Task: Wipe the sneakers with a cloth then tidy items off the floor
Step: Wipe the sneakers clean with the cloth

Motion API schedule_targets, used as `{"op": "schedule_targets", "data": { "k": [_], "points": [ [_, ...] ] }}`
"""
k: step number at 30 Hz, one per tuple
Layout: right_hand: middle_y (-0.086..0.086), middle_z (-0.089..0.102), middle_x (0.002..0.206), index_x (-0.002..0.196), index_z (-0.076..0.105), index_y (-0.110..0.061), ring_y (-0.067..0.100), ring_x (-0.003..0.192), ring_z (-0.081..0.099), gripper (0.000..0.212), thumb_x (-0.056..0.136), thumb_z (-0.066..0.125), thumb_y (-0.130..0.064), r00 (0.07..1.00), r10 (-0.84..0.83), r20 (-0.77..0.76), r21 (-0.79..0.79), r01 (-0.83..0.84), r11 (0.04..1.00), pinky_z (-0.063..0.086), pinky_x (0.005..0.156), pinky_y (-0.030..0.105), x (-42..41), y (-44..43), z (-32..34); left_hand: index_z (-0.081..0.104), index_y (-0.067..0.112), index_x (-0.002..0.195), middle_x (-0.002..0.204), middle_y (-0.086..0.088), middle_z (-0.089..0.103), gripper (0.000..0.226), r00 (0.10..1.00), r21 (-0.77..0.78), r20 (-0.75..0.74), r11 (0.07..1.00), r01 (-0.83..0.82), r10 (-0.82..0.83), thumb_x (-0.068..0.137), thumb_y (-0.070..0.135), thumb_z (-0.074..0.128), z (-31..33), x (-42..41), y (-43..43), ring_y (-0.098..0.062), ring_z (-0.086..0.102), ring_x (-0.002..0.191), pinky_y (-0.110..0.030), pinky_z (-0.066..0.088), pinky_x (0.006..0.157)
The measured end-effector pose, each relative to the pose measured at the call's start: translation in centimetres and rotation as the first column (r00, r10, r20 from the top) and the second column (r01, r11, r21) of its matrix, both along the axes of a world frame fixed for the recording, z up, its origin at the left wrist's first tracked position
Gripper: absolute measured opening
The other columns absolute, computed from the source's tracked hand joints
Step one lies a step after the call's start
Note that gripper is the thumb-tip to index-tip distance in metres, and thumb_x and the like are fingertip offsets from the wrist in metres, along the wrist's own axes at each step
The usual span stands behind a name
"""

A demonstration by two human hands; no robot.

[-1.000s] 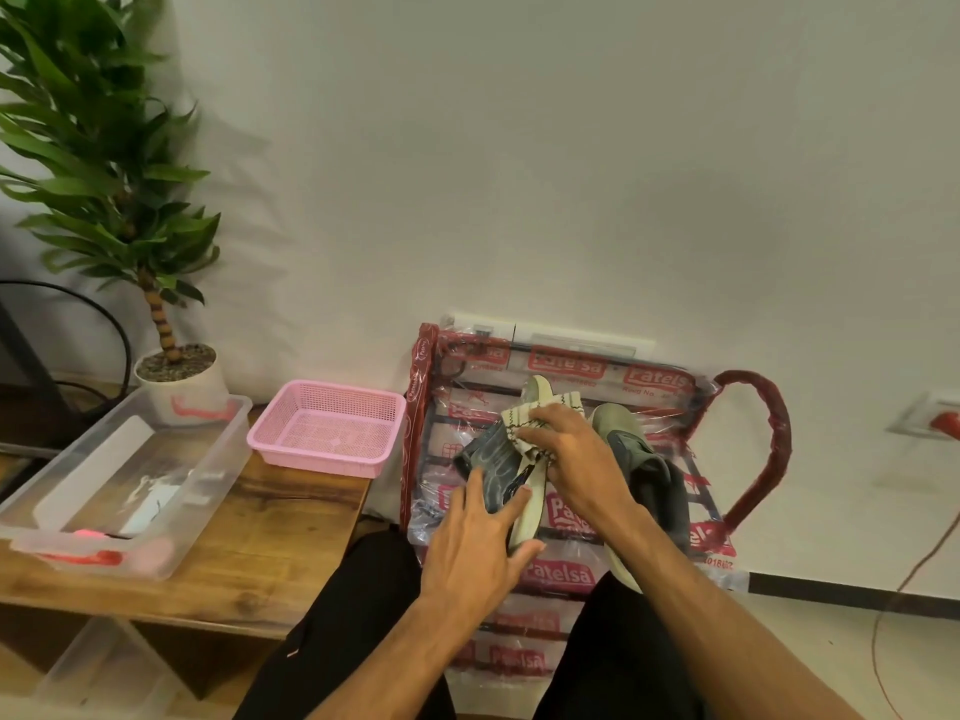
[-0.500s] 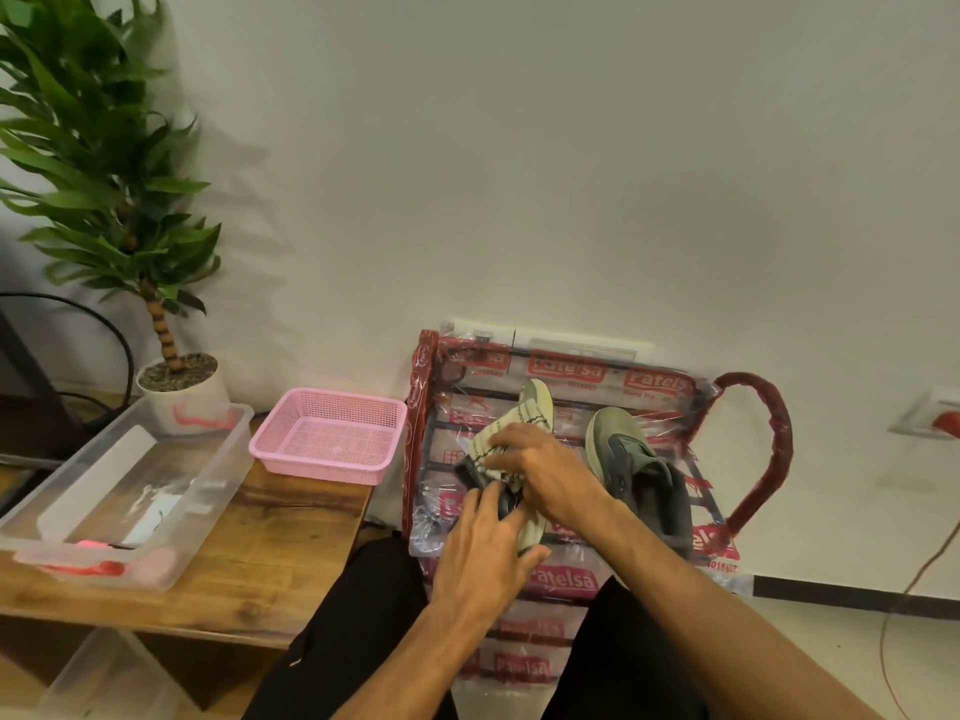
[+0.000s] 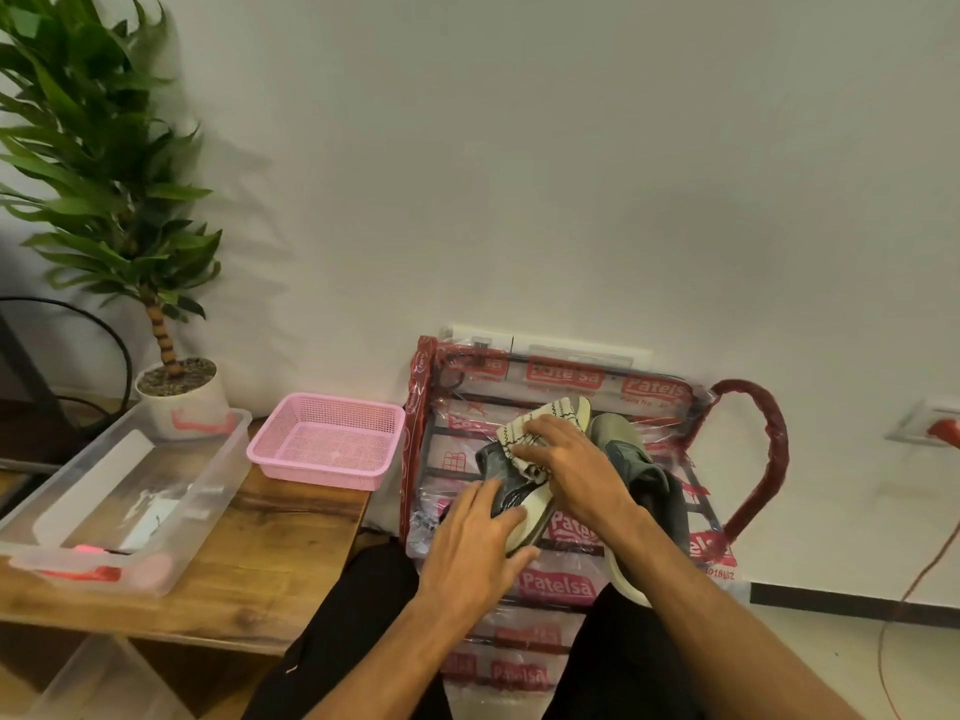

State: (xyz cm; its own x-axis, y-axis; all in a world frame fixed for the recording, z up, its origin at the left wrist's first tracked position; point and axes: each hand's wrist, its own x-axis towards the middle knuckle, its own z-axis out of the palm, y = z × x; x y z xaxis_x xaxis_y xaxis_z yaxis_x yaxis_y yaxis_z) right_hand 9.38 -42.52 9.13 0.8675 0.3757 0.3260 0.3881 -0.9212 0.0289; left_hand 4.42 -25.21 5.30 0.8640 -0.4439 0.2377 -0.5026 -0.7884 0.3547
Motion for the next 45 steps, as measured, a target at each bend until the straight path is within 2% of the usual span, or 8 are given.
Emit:
{"op": "schedule_targets", "data": {
  "k": [4,8,18,26,30,35,41,45],
  "points": [
    [0.011,0.057,0.134,0.119,0.069,-0.017,0.033,0.130,0.047,0.053,0.071,0.075,0.003,0.996,-0.076,0.036,0.134,0.070,0.989,0.042,0.105,0.048,-0.9,-0.2,0.4,0.021,0.046,0.147,0.161,-0.011,-0.004,0.064,0.994,0.051,-0.113,0.999,0.009,-0.003,0.092,0.050,0.054,0.4,0.9,-0.6,-0.029,-0.007,0.148,-0.052,-0.001,0.119],
    [0.010,0.058,0.131,0.119,0.069,-0.014,0.029,0.125,0.049,0.050,0.074,0.071,0.007,0.977,-0.201,0.073,0.318,0.168,0.933,0.048,0.098,0.046,-1.7,-0.7,0.8,0.018,0.050,0.146,0.160,-0.009,-0.004,0.070,0.984,0.055,-0.176,0.998,0.004,0.006,0.091,0.036,0.059,0.1,0.6,-0.7,-0.034,-0.004,0.147,-0.055,0.009,0.118],
    [0.001,0.051,0.137,0.129,0.063,-0.021,0.019,0.131,0.042,0.053,0.084,0.058,0.005,0.971,-0.208,-0.117,0.311,0.235,0.921,0.042,0.103,0.034,-2.6,-0.5,-0.7,0.012,0.053,0.145,0.159,-0.011,0.005,0.080,0.954,-0.001,-0.287,0.996,-0.092,0.088,0.082,0.044,0.060,0.6,2.0,-0.9,-0.035,0.021,0.141,-0.053,0.023,0.115],
    [0.000,0.051,0.138,0.128,0.063,-0.022,0.018,0.131,0.042,0.061,0.077,0.056,0.011,0.986,-0.125,-0.113,0.353,0.157,0.922,0.042,0.103,0.035,-2.6,-0.5,-1.0,0.018,0.044,0.145,0.150,-0.012,0.011,0.078,0.982,0.096,-0.137,0.988,-0.120,0.132,0.080,0.062,0.058,1.1,-1.6,-2.6,-0.033,0.031,0.128,-0.042,0.030,0.109],
    [0.000,0.049,0.140,0.131,0.061,-0.023,0.018,0.133,0.039,0.056,0.082,0.059,0.004,0.984,-0.128,-0.120,0.274,0.157,0.949,0.042,0.103,0.035,-2.9,-0.5,-0.8,0.021,0.041,0.147,0.154,-0.012,0.013,0.075,0.994,0.126,-0.051,0.988,-0.090,0.098,0.082,0.066,0.049,0.8,-1.5,-2.6,-0.031,0.022,0.135,-0.041,0.025,0.113],
    [0.004,0.059,0.132,0.121,0.068,-0.020,0.027,0.128,0.049,0.049,0.076,0.074,-0.001,0.990,-0.137,0.039,0.100,0.133,0.986,0.047,0.102,0.045,-2.3,-0.7,-0.4,0.008,0.024,0.155,0.162,-0.007,-0.001,0.084,0.994,0.164,-0.003,0.981,0.106,-0.107,0.090,0.064,0.044,0.3,-0.4,-2.8,-0.019,-0.010,0.148,-0.033,-0.013,0.117],
    [0.007,0.062,0.129,0.121,0.066,-0.018,0.029,0.125,0.054,0.049,0.075,0.080,-0.012,0.975,0.201,0.090,-0.230,-0.175,0.957,0.045,0.103,0.044,-0.4,-2.2,-1.8,-0.001,0.018,0.154,0.162,-0.008,0.000,0.080,0.992,0.153,-0.037,0.980,0.123,-0.119,0.095,0.062,0.028,-0.4,-1.1,-2.9,-0.019,-0.008,0.149,-0.035,-0.010,0.120],
    [0.007,0.063,0.124,0.118,0.068,-0.019,0.029,0.119,0.056,0.060,0.062,0.090,-0.017,0.997,0.000,0.083,-0.292,0.024,0.956,0.045,0.101,0.042,3.0,-2.7,-0.3,-0.010,0.020,0.153,0.161,-0.006,-0.013,0.083,0.988,0.194,-0.051,0.969,0.154,-0.147,0.087,0.065,0.014,-0.4,-0.8,-2.9,-0.018,-0.015,0.147,-0.039,-0.005,0.121]
  ]
}}
